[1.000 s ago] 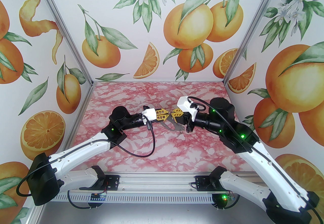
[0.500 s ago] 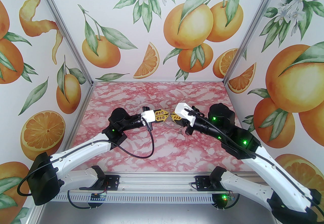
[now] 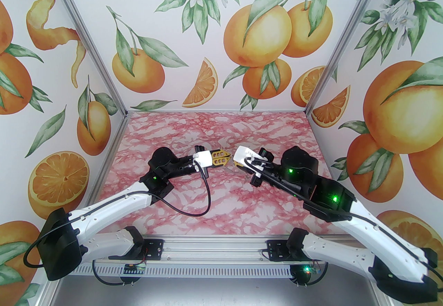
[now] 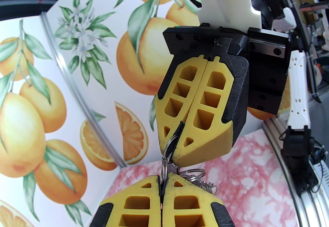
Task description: Remove the keys from the keyring
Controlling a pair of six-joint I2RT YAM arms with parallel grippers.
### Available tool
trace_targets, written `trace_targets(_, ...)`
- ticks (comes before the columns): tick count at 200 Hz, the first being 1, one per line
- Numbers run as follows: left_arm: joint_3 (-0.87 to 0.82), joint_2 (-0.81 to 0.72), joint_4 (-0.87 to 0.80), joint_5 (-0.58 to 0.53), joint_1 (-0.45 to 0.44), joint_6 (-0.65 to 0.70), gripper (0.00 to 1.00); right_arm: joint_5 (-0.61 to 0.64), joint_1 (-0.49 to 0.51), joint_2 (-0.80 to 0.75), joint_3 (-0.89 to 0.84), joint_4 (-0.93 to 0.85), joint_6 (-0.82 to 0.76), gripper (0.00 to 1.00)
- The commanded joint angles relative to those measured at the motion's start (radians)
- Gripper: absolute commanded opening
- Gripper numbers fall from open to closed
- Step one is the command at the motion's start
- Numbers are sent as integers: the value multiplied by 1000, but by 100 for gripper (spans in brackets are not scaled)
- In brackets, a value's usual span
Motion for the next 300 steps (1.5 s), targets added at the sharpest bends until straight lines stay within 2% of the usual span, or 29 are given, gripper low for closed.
trace_targets(1, 66, 10, 12, -159, 27, -1, 0, -45, 75, 23, 9, -91, -46, 0)
trace_targets(31, 76, 10, -6, -167, 27, 2, 0, 8, 104, 48, 18, -98, -60, 0)
trace_targets(108, 88, -3, -38, -158, 22, -1, 0, 17, 106, 64, 34, -40, -4, 0)
trace_targets(117, 79, -5, -38, -156, 23, 2, 8, -1, 94, 69, 46, -40, 11, 0)
trace_targets(134, 56, -16, -32, -152, 24, 12, 14, -55, 52, 76, 72, -45, 49, 0)
trace_targets(148, 37, -32, -40, -148, 23, 22, 26, -136, 3, 72, 82, -32, 84, 0)
trace_targets(185, 14, -71, -85, -107, 23, 50, 37, -374, -133, 86, 115, -52, 150, 0)
trace_targets(226, 73, -69, -196, -16, 24, 86, 39, -553, -212, 102, 130, -65, 206, 0)
trace_targets(242, 97, -62, -234, 8, 24, 101, 39, -583, -238, 103, 130, -65, 223, 0)
trace_targets(300, 114, -52, -257, 50, 24, 108, 39, -775, -355, 108, 113, -11, 327, 0)
